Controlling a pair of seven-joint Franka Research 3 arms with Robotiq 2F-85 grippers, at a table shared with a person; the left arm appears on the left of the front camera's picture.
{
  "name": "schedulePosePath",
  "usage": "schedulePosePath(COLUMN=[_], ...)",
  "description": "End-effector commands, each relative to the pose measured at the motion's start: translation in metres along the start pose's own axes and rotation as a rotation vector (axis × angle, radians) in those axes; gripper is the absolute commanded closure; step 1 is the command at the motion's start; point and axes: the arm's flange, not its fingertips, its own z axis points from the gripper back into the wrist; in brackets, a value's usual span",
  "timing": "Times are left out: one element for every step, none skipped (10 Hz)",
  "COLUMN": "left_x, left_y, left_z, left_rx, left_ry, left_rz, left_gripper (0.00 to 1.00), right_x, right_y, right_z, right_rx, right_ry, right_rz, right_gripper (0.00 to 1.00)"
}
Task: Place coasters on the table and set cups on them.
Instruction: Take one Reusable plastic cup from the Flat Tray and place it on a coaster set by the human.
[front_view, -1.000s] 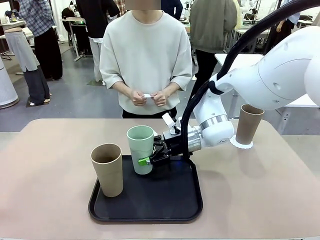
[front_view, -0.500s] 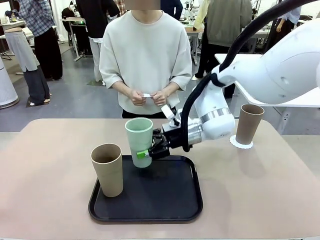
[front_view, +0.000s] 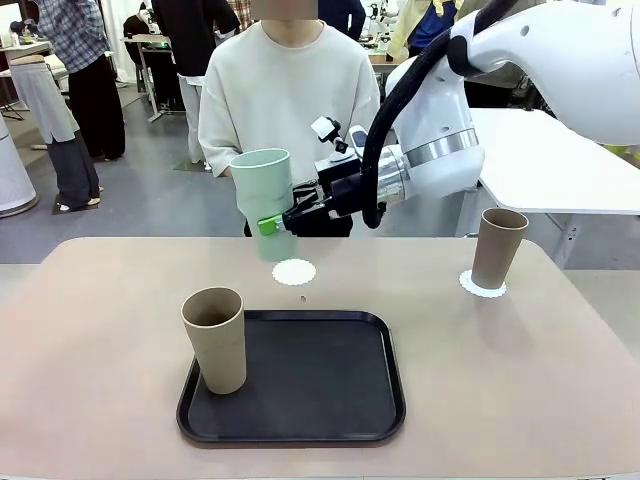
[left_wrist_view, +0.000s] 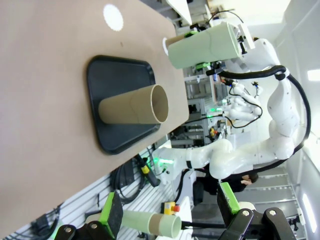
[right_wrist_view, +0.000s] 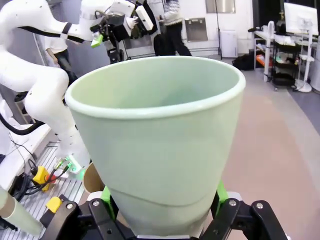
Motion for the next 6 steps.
schedulePosePath(left_x=[-0.001, -0.001, -0.001, -0.001, -0.001, -0.001], left_y=[0.0, 0.0, 0.0, 0.0, 0.0, 0.0], left_z=[0.002, 0.002, 0.002, 0.002, 0.002, 0.002], left_rx=[-0.012, -0.012, -0.012, -0.012, -0.012, -0.012], left_ry=[-0.003, -0.003, -0.003, -0.003, -0.003, -0.003], left_rz=[-0.008, -0.008, -0.008, -0.008, -0.008, -0.008], left_gripper=[0.0, 0.0, 0.0, 0.0, 0.0, 0.0], right_x=[-0.003, -0.003, -0.003, -0.003, -0.002, -0.002], right_y=[0.003, 0.003, 0.003, 0.003, 0.0, -0.031], right_z=[-0.001, -0.001, -0.001, -0.001, 0.0, 0.017], right_rx=[0.009, 0.009, 0.009, 0.009, 0.003, -0.002], right_ry=[-0.01, -0.01, -0.01, -0.01, 0.0, -0.095], right_rz=[0.011, 0.011, 0.011, 0.011, 0.0, 0.014], right_gripper=[0.19, 0.19, 0.19, 0.19, 0.17, 0.17])
